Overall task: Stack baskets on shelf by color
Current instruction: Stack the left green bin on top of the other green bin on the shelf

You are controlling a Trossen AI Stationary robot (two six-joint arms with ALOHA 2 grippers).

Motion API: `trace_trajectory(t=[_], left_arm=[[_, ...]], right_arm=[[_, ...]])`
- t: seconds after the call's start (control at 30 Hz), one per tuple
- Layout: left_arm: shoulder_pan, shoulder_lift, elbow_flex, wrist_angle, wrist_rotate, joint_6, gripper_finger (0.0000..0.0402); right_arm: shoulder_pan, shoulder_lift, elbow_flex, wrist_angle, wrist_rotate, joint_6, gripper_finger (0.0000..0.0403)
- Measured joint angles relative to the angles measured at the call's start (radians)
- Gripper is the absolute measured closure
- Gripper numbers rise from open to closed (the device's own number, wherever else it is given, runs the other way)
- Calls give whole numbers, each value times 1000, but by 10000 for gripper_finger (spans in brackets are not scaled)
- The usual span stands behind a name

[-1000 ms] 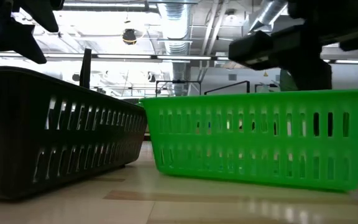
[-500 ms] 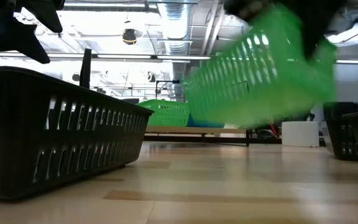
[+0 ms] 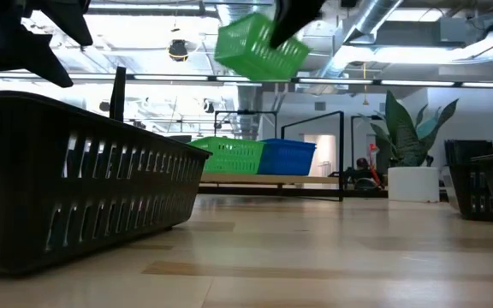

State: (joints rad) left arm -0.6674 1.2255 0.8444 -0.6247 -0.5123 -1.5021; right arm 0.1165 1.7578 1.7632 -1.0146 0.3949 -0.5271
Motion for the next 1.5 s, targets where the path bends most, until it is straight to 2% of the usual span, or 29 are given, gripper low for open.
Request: trace_trajectory(t=[0.23,0.47,0.8,1.0,1.5], left_arm=[[18,0,0,-19,-12,-25,148],[38,3,-1,-33,-12,-28,148],[48,4,-1,-59,-7,-28,148],[48,4,-1,-69,-7,-28,148],[48,3,-1,-82,-7,-10,148]], right_arm=[[-141,83,7,172,-47,-187,388],[-207,167,30,189,-121,-268,390],[-212,245,53,193,-164,-297,384],[-218,260,50,178,-175,-294,386],[-224,259,49,173,-196,-294,353]])
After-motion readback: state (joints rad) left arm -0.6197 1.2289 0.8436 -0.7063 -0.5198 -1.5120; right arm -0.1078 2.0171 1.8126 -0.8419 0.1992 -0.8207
